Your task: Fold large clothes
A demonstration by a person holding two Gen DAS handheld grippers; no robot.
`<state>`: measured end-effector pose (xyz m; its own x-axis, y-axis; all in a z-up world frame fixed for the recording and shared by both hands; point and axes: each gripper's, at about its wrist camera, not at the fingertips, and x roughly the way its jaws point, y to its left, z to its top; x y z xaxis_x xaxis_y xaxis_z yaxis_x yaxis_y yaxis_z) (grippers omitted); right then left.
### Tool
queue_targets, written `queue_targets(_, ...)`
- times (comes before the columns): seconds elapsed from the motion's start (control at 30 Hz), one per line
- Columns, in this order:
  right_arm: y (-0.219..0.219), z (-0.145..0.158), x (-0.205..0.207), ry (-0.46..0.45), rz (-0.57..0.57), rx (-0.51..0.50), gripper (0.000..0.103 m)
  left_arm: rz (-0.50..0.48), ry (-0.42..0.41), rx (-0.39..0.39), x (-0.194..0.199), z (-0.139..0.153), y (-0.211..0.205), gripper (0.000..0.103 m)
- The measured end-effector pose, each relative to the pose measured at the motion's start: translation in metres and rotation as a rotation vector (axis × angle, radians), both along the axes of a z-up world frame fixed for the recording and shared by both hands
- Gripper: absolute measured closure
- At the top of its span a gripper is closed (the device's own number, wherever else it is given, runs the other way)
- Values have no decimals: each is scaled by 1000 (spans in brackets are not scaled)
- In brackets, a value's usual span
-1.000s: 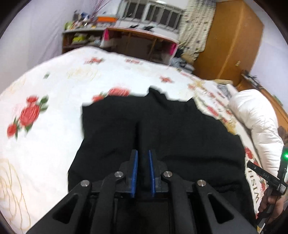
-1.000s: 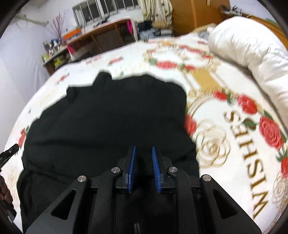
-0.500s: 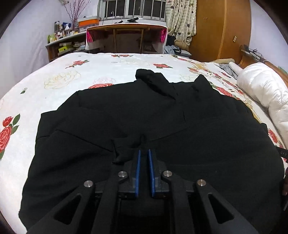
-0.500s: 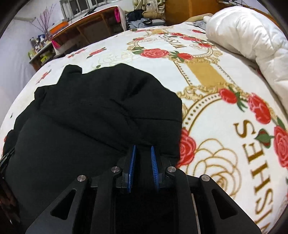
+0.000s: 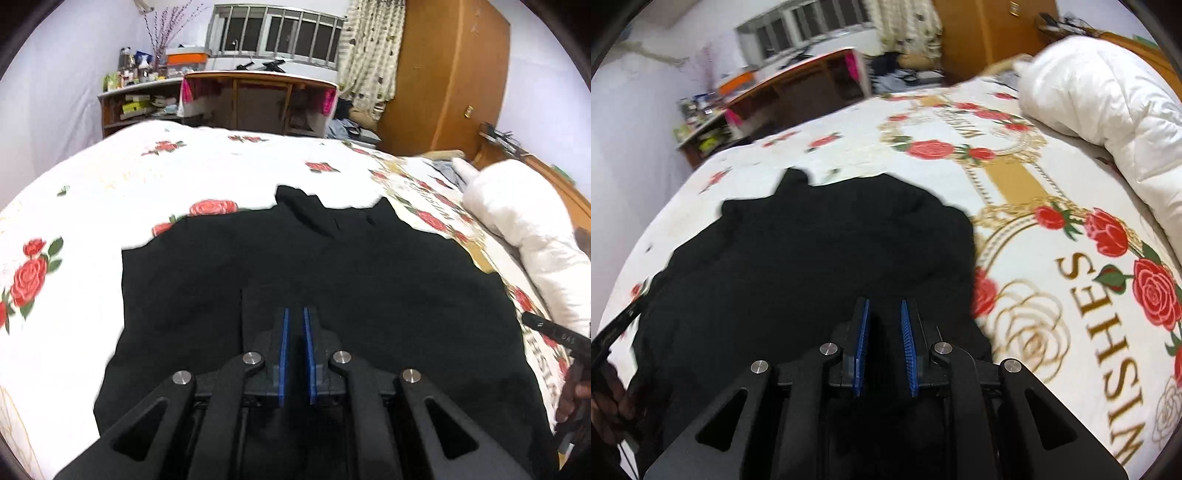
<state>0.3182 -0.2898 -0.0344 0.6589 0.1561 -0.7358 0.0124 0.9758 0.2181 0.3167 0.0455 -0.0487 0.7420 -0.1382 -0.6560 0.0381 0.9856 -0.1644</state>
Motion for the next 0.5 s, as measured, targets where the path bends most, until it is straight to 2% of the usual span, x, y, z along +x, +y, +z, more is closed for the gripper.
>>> queue_targets(0.1,17,-25,-5,73,45,-12,86,3,104,8,-1,-36,1,92)
queue_targets(0.13,19,-37,-2,107,52,-22,86,9,120,-7,0,-45,4,92)
queue_targets(0.2,20,-49,1,111,62,-23,86,15,119,5,3,-49,4,92)
queue_targets(0.33,26,-47,7,137,62,-71,86,12,139,47,7,-43,-2,92)
queue_targets(0.4,27,-35,5,157,43,-79,86,17,134,51,1,-28,0,92)
queue_targets(0.5,21,-8,-10,74,33,-68,85,46,57,66,-17,-5,20,92)
